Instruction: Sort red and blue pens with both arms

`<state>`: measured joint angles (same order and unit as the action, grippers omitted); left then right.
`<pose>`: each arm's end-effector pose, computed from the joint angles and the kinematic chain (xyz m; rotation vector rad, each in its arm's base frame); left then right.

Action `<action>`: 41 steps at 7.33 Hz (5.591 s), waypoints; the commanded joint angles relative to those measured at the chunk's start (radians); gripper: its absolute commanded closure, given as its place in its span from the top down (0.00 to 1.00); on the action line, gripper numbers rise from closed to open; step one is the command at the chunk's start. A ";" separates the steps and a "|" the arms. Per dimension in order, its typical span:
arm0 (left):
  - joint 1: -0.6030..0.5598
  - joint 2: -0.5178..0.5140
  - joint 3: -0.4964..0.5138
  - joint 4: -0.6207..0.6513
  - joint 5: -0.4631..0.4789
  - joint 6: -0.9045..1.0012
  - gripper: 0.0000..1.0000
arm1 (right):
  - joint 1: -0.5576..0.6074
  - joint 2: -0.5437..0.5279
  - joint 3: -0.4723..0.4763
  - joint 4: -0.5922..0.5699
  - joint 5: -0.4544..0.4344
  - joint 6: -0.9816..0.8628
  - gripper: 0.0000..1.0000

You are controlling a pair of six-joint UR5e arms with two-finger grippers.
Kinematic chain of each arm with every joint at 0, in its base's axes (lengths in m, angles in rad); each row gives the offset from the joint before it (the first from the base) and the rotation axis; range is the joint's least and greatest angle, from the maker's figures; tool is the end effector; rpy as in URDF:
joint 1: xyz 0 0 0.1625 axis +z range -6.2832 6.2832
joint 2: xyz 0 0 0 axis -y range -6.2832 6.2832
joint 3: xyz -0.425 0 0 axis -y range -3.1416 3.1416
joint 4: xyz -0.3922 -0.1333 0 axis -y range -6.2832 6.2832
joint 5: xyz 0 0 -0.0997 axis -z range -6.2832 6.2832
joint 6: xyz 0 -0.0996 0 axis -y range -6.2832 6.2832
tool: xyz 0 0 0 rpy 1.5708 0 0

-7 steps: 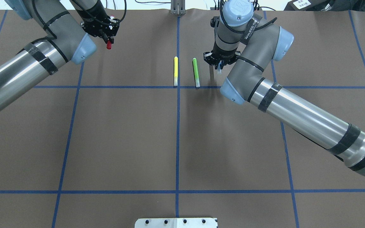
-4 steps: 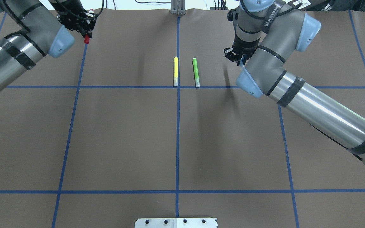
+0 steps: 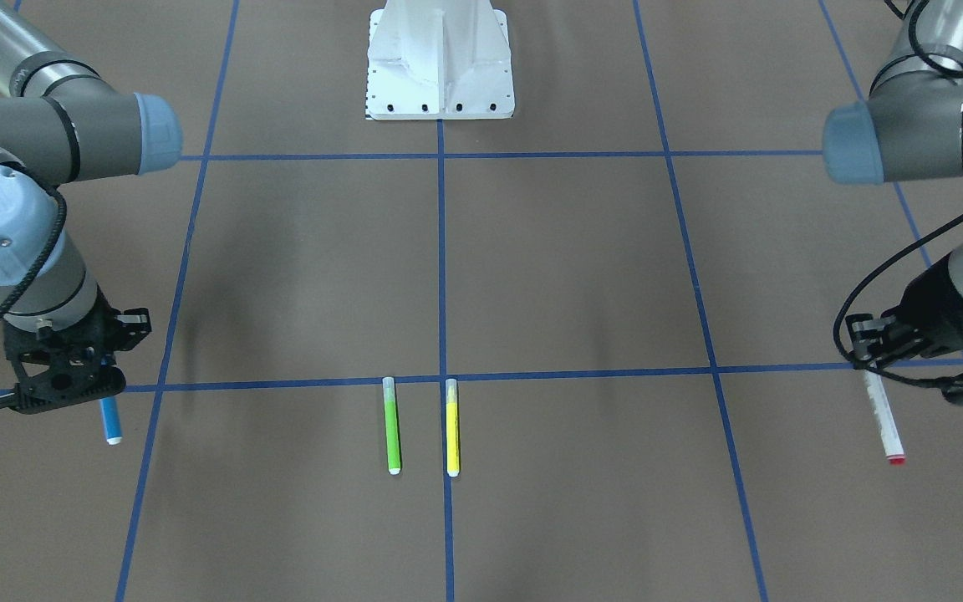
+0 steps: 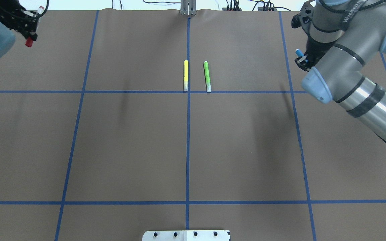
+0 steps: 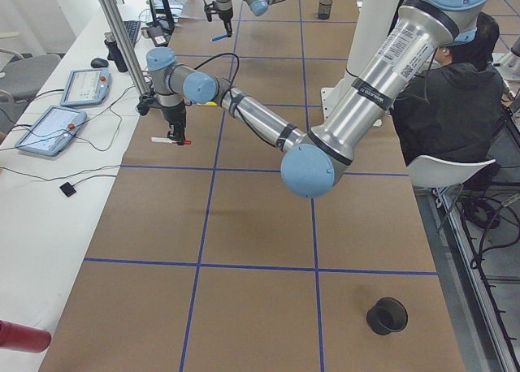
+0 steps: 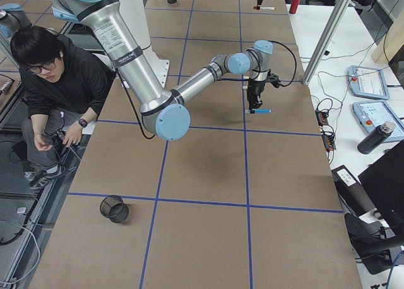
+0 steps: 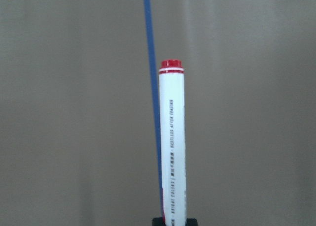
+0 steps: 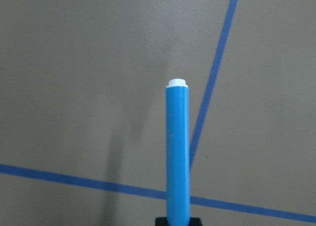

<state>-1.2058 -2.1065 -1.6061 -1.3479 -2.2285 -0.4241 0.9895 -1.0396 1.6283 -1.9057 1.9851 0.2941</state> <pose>0.1706 -0.6494 0.3561 0.0594 0.7296 0.0580 -0.2850 -0.6035 0.3744 0.0522 -0.4815 -0.3342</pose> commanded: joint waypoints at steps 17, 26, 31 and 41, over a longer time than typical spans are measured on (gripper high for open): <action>-0.299 0.441 -0.419 0.420 0.133 0.683 0.00 | 0.577 -0.795 0.234 -0.940 0.159 -0.984 0.00; -0.301 0.425 -0.520 0.447 0.133 0.682 0.00 | 0.575 -0.846 0.013 -0.900 0.167 -0.981 0.00; -0.305 0.430 -0.540 0.451 0.133 0.683 0.00 | 0.575 -0.840 -0.081 -0.771 0.178 -0.922 0.00; -0.304 0.425 -0.540 0.458 0.128 0.682 0.00 | 0.575 -0.840 -0.065 -0.774 0.192 -0.922 0.98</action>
<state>-1.5102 -1.6802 -2.1484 -0.8898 -2.0995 0.2577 1.5647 -1.8804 1.5597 -2.6831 2.1754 -0.6275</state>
